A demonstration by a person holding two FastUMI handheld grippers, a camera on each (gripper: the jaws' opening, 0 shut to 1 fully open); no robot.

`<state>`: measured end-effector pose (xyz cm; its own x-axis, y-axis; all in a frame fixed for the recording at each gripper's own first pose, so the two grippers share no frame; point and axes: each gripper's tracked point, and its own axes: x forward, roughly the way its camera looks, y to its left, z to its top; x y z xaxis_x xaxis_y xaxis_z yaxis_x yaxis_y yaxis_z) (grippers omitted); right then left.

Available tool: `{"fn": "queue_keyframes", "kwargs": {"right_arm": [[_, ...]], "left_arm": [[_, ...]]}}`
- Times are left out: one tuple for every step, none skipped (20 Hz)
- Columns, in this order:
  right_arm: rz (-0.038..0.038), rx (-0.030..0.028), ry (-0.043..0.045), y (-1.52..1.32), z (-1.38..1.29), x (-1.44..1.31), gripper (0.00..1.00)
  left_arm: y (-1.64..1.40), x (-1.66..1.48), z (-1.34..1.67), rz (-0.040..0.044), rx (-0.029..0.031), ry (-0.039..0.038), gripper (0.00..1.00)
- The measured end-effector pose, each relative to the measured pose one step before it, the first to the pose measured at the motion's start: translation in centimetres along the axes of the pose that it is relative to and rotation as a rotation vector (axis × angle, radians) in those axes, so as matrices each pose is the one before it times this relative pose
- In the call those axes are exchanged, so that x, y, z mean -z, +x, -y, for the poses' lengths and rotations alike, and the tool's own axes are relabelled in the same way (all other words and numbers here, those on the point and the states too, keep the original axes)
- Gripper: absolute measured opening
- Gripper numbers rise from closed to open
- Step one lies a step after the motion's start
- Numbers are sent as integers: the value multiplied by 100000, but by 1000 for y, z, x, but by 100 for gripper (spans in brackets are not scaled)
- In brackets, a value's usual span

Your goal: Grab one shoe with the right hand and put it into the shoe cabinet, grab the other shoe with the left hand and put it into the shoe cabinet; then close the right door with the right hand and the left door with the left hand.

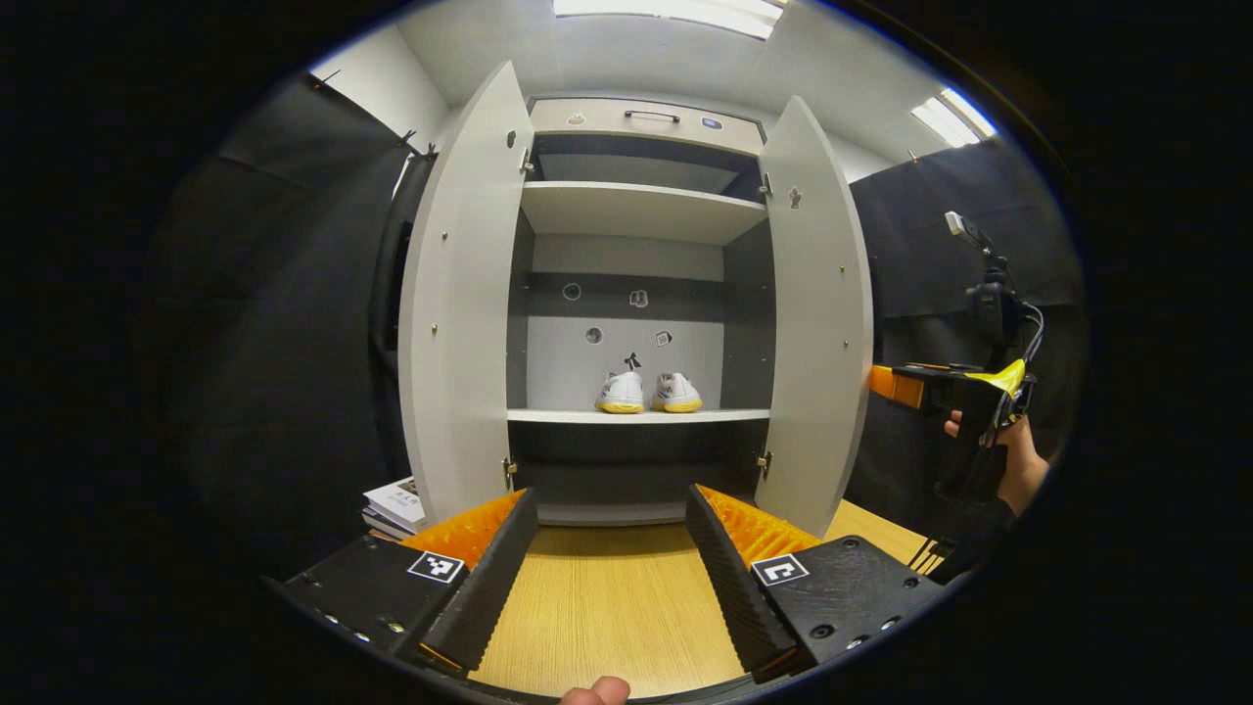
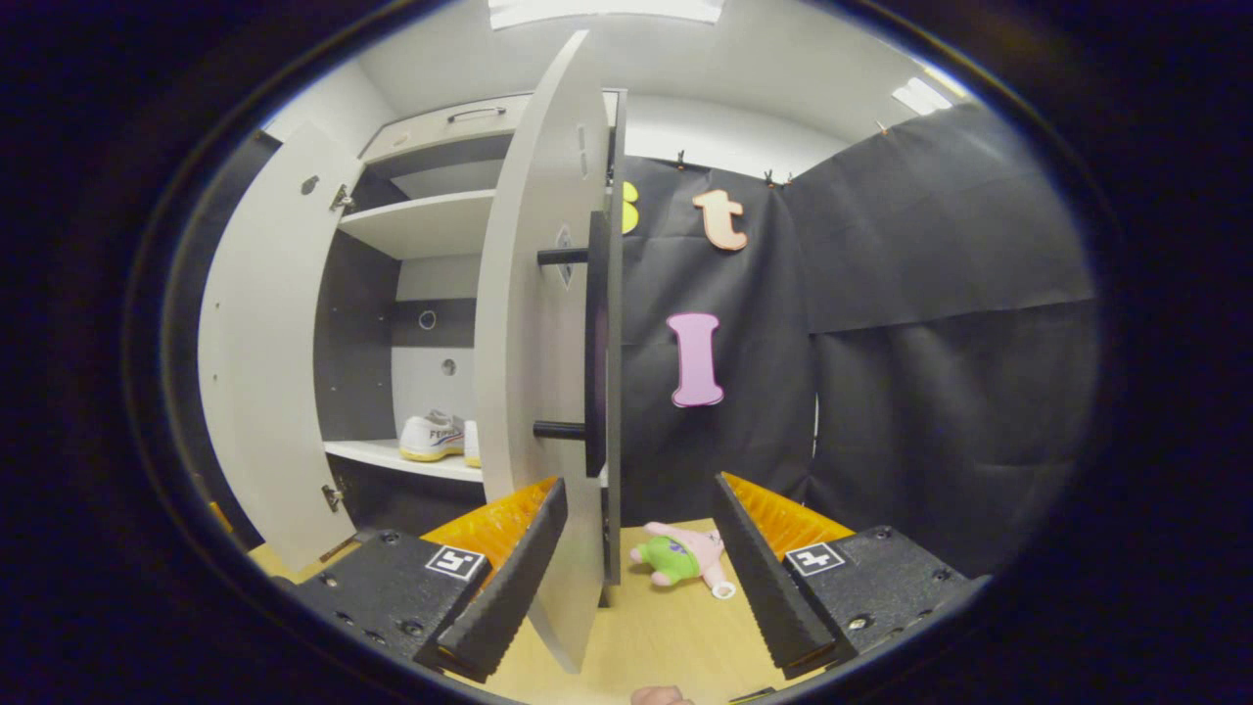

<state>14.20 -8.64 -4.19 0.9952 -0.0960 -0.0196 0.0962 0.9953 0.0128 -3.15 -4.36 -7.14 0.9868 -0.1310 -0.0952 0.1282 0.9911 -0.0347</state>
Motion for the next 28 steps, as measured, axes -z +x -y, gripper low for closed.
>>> {"fn": "queue_keyframes", "kwargs": {"right_arm": [[-221, -1751, 543, 218, -1045, 66, 97], [-387, -1655, 510, 242, -1007, 61, 97], [-142, -1275, 370, 357, -1083, 91, 97], [-42, -1094, 131, 332, -821, 50, 97], [-25, -872, 91, 338, -829, 1, 97], [-287, -1153, 9, 339, -853, 93, 97], [-274, -1636, 226, 383, -1091, 67, 97], [-373, -1689, 97, 395, -1167, 103, 97], [-188, -1950, 78, 418, -1168, 72, 97], [-366, -2077, -247, 466, -1264, 159, 97], [-280, -1776, -571, 563, -1245, 130, 97], [312, -784, -919, 686, -1014, -56, 97], [616, -427, -607, 754, -884, -197, 93], [489, 116, -606, 754, -783, -138, 98], [611, 918, -867, 800, -292, -92, 98], [413, 261, 45, 643, -258, -87, 100], [-337, -257, 941, 692, -309, 23, 92], [-476, -190, 1380, 462, -159, 17, 97], [-135, 455, 938, 465, 57, 6, 93], [459, 1776, -20, 499, 333, -79, 97], [611, 2304, -558, 459, 541, -11, 97], [187, 566, 486, 413, 250, -90, 97], [-370, -817, 1914, 411, -241, 3, 97], [-881, -717, 1949, 415, -275, 108, 97], [-161, -205, 744, 346, -118, 121, 93], [-192, 257, -702, 349, -164, 28, 97], [364, 467, -1265, 98, -22, -108, 96], [320, 406, -1105, 73, -34, -55, 97]], "left_arm": [[-87, 75, -321, -96, -692, -347, 91], [-116, 33, -287, -35, -590, -342, 91], [-127, 20, -245, 26, -805, -193, 91], [-60, 1, -394, 29, -942, 0, 91], [-105, 84, -465, -79, -978, -14, 91], [-16, -15, -499, 1, -1022, -154, 91], [-99, -12, -431, -36, -1010, -293, 91], [-108, 85, -521, -89, -1006, -317, 91], [-108, -46, -511, -46, -1077, -252, 91], [-137, -29, -515, -63, -927, -121, 91], [-4, -19, -493, 27, -914, -43, 91], [-132, 22, -558, 77, -949, 19, 91], [-72, 20, -568, 208, -947, -39, 91], [-48, -38, -610, 75, -835, -121, 91], [-108, 1, -358, -107, -588, -78, 91], [-64, 106, -335, -77, -748, 34, 91], [-163, 140, -444, -183, -745, 152, 91], [-102, 128, -395, -392, -613, 135, 91], [-27, 130, -447, -241, -573, 41, 91], [8, 32, -369, -229, -486, -95, 91], [36, 24, -301, -292, -380, -228, 91], [26, 48, -229, -82, -124, -292, 91], [152, 37, -261, -64, -193, -285, 91], [134, 64, -208, -202, -41, -89, 91], [126, 101, -176, -325, -266, 34, 91], [-48, -15, -42, -274, -293, 10, 91], [3, 19, -21, -93, -191, -74, 91], [-25, 24, -49, -108, -109, -109, 91]]}}
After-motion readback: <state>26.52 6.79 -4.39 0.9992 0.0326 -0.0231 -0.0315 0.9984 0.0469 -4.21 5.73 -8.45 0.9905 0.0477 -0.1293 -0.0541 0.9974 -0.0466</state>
